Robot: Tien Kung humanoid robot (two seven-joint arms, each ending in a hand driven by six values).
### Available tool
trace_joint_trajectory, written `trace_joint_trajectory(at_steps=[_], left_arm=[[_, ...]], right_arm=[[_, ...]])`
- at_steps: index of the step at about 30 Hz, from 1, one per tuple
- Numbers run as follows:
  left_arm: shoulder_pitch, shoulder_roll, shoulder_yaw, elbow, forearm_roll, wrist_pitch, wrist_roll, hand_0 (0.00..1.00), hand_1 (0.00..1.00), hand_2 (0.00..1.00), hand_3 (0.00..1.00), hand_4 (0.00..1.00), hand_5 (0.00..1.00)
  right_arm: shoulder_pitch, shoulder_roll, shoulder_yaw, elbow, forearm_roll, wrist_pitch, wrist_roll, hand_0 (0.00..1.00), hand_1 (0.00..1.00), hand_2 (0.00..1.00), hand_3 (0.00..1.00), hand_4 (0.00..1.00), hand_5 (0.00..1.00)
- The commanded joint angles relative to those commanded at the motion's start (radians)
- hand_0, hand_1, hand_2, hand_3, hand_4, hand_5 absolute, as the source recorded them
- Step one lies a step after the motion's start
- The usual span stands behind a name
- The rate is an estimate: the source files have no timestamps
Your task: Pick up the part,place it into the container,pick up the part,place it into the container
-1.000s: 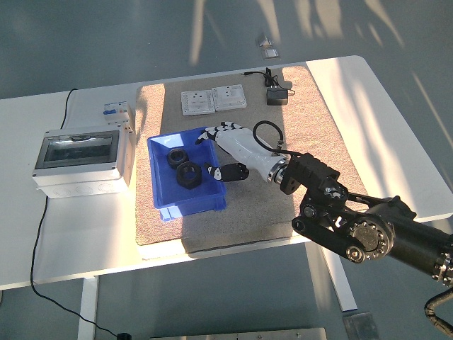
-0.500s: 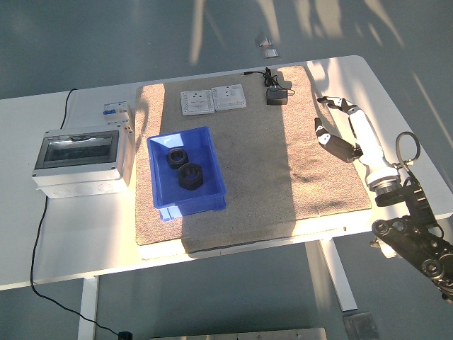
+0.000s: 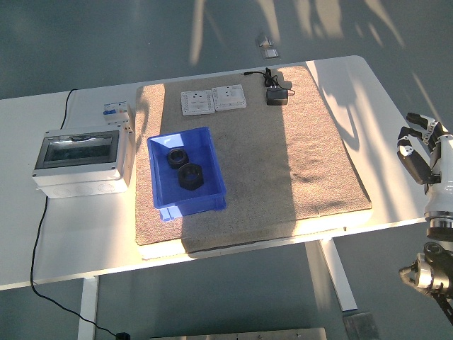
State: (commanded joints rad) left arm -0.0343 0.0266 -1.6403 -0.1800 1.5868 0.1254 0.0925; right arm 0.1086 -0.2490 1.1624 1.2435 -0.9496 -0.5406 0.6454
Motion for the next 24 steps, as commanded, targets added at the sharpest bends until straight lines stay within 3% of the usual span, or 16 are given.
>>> trace_joint_trajectory(at_steps=[10,11,12,17,18,24], left_arm=[[0.010,-0.003,0.007,0.000,0.004,-0.007,0.003,0.673,0.662,0.643,0.757,0.765,0.860],[0.010,-0.004,0.008,0.000,0.002,-0.008,0.003,0.673,0.662,0.643,0.757,0.765,0.860],[0.010,-0.004,0.009,0.000,0.000,-0.008,0.003,0.673,0.663,0.650,0.756,0.766,0.858],[0.008,-0.004,0.010,0.000,0.001,-0.012,0.003,0.673,0.663,0.650,0.756,0.766,0.858],[0.008,-0.004,0.009,0.000,0.003,-0.012,0.004,0.673,0.663,0.653,0.757,0.764,0.853],[0.005,-0.004,0.005,0.000,0.013,-0.016,0.006,0.674,0.663,0.651,0.758,0.759,0.850]], right_arm=[[0.083,0.034,-0.008,0.006,0.240,-0.048,0.000,0.633,0.395,0.540,0.552,0.561,0.285],[0.083,0.034,-0.008,0.005,0.247,-0.050,0.000,0.633,0.395,0.540,0.552,0.561,0.285],[0.082,0.034,-0.007,0.004,0.254,-0.053,0.000,0.628,0.384,0.528,0.538,0.628,0.328],[0.080,0.034,-0.002,-0.002,0.261,-0.070,0.000,0.628,0.384,0.528,0.538,0.628,0.328],[0.080,0.034,-0.003,-0.002,0.260,-0.071,0.000,0.627,0.377,0.518,0.528,0.688,0.368],[0.078,0.031,-0.007,-0.006,0.227,-0.062,0.000,0.624,0.375,0.513,0.521,0.723,0.393]])
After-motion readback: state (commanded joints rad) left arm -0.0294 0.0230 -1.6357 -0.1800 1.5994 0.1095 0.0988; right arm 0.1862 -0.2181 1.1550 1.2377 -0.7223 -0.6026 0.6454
